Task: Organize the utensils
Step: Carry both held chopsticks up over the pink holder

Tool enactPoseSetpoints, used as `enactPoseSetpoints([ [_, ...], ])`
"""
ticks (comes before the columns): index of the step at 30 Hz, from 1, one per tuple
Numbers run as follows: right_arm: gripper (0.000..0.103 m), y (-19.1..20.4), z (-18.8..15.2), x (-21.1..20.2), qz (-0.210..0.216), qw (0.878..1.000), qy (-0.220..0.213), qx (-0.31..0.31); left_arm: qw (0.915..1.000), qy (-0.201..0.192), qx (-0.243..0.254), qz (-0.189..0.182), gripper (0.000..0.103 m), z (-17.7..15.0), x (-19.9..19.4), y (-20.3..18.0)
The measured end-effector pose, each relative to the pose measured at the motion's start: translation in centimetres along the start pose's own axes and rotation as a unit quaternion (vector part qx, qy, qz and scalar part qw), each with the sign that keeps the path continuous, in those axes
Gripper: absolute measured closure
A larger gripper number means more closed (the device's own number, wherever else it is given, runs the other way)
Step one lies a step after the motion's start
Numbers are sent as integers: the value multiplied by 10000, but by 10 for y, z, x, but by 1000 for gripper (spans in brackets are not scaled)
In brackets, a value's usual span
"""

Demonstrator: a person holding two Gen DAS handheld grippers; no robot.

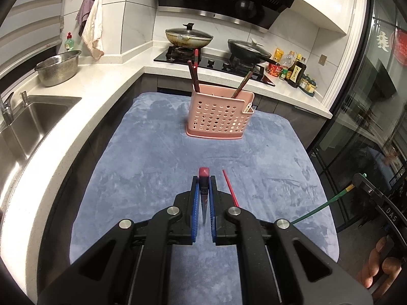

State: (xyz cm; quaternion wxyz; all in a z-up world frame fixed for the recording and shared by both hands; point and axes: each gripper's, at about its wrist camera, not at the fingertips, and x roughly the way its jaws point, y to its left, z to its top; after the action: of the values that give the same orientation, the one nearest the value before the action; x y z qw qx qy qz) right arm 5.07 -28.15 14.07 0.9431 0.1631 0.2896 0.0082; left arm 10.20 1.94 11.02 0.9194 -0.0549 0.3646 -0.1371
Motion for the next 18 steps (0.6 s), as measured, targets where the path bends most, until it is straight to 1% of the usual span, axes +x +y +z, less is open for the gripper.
enactPoseSetpoints([
  [5,96,2,2,-1,-42,10000,-29,-37,10000,15,29,-13,96,-1,1,-1],
  [7,96,1,0,4,-75,10000,32,-46,10000,84,10,-16,96,-3,5,0],
  [12,96,-2,-7,15,-127,9997,200,-35,10000,72,22,-20,96,-2,5,0],
  [15,96,-2,-7,17,-121,9998,182,-48,10000,28,42,-1,96,2,4,0],
  [18,96,1,0,17,-97,9998,83,-141,9999,-58,96,6,96,9,1,-3],
])
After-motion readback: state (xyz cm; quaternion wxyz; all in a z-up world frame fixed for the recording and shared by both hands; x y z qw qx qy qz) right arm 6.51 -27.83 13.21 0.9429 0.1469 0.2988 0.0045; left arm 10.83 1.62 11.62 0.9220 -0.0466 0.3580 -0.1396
